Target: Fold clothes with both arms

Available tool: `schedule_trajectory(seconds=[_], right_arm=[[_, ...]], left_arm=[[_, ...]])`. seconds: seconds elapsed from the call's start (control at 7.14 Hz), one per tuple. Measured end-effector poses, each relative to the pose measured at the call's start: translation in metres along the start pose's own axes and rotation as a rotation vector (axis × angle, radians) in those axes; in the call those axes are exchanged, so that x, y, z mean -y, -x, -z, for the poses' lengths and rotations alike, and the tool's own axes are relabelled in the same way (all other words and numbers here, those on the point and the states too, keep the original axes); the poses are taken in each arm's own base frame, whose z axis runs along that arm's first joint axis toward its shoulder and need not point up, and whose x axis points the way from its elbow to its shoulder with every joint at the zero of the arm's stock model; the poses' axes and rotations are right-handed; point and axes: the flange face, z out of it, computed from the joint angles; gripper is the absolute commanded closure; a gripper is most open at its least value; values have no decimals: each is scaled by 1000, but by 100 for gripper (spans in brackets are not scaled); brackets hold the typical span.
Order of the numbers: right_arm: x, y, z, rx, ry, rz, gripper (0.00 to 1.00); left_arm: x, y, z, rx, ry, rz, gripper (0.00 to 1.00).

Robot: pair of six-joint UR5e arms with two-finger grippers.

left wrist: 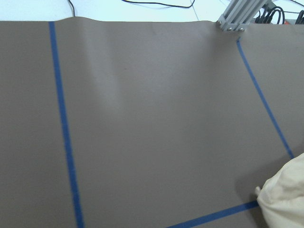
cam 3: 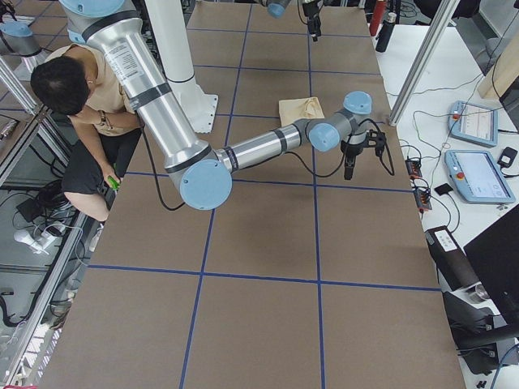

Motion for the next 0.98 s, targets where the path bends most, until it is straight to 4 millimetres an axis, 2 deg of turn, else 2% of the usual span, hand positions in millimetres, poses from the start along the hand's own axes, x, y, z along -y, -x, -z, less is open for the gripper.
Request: schedule_trajectory(seconds=[0.14,0.28,0.42,0.7,0.84,0.98], right_arm=[[3,-55,8,-8,7,47,0],[1,-96,13,-5,17,67,0],[-1,-127,18,-4,23,89,0],[-8,-174,24,-14,27,130,0],[-15,-196,21,-21,38,168,0],[-20,-215,27,-22,44,206,0]], left_arm=[[-11,41,25,52,11,-84,5],[-13,77,45,110,38,-158,4],[-11,107,63,162,68,-207,1],[-8,159,90,233,109,-265,1],[-11,186,96,244,135,-271,1],[-15,207,96,225,168,-249,1]])
